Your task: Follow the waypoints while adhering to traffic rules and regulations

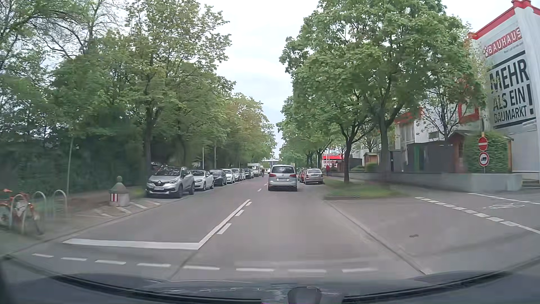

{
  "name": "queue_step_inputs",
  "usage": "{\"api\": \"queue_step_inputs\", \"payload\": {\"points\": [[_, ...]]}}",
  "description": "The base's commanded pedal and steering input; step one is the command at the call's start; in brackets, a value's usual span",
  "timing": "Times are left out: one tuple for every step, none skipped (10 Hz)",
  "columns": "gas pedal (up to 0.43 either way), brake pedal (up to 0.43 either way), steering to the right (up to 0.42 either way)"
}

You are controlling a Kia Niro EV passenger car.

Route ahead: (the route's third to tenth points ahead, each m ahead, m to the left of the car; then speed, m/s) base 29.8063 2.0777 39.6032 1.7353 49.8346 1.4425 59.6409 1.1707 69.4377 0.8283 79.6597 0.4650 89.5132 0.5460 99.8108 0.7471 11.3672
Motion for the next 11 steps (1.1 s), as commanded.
{"api": "queue_step_inputs", "payload": {"points": [[0.067,0.000,0.000],[0.067,0.000,-0.001],[0.067,0.000,-0.001],[0.067,0.000,-0.001],[0.067,0.000,0.000],[0.067,0.000,0.000],[0.067,0.000,0.000],[0.067,0.000,0.000],[0.067,0.000,0.000],[0.067,0.000,0.000],[0.067,0.000,0.000]]}}
